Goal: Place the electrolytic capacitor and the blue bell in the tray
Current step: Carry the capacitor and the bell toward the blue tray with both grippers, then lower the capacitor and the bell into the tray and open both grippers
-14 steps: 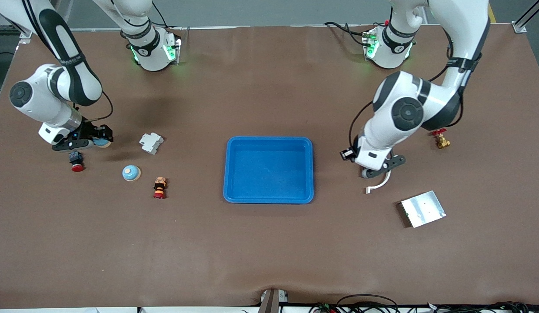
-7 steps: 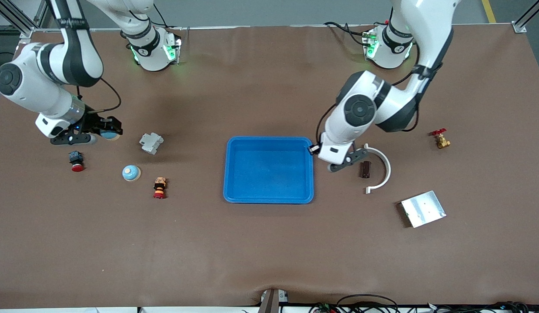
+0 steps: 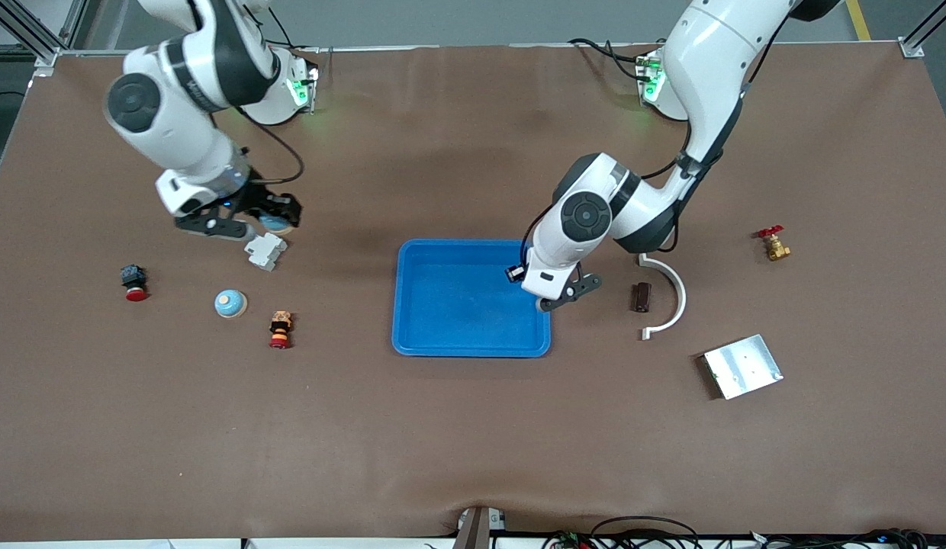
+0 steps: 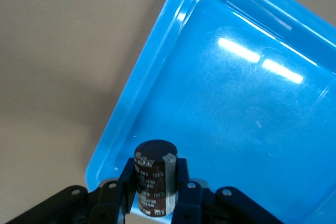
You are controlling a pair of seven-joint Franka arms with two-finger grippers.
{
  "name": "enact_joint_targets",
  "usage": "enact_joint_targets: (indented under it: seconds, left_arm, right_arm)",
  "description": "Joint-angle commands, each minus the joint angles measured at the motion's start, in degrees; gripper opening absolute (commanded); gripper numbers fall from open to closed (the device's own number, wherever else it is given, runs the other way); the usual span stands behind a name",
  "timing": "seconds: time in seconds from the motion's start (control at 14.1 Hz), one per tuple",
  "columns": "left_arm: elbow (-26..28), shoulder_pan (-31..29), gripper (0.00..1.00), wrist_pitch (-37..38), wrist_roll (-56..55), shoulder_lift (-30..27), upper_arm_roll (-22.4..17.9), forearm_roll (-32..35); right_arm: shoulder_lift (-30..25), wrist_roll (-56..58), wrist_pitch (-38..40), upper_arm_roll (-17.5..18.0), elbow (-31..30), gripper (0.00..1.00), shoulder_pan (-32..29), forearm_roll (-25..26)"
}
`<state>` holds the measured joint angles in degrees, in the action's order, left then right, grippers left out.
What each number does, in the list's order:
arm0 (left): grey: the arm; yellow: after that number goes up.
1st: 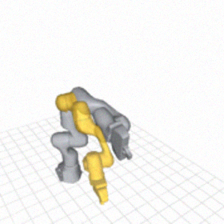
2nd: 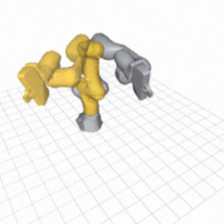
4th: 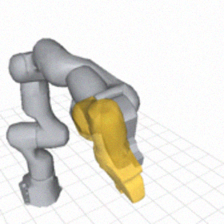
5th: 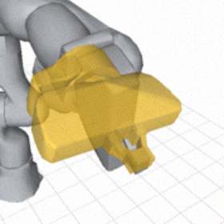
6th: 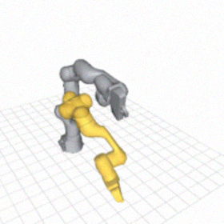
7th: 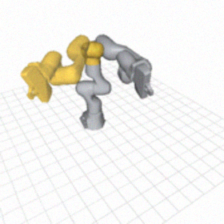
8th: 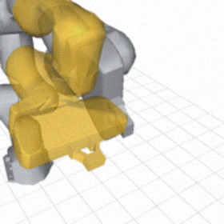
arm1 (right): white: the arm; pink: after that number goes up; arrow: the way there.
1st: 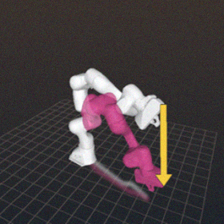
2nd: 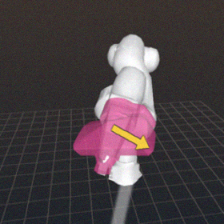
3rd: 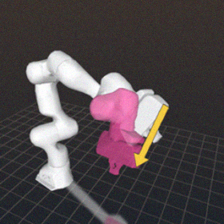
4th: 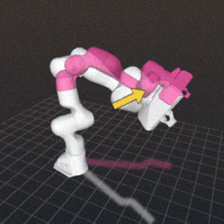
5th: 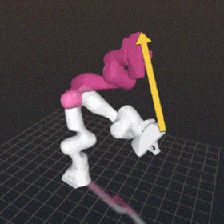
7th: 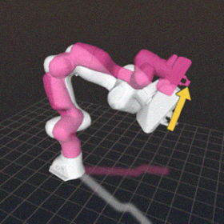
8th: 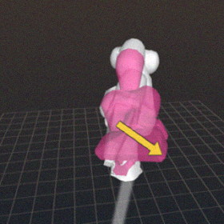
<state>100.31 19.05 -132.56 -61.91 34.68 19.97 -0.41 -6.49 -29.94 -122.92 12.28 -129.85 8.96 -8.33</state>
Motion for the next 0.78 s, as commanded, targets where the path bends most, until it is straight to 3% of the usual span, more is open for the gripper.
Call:
enact_joint_targets:
  seconds: [0.0,0.35,0.71]
  left_arm:
    - [-4.2,1.2,0.00,-0.5,-0.8,3.9,-0.6,0.9]
    - [-4.6,1.9,0.00,-0.5,-1.2,5.3,-0.7,0.8]
    - [-4.3,2.3,0.04,-0.4,-2.1,6.1,-0.8,0.8]
  right_arm:
    - [6.3,-8.5,-0.1,-0.9,6.1,0.00,4.6,0.2]
    - [13.9,-17.7,-6.0,-0.9,10.4,0.00,10.8,0.6]
    - [27.1,-32.8,-8.8,-1.1,20.1,0.00,16.3,11.0]
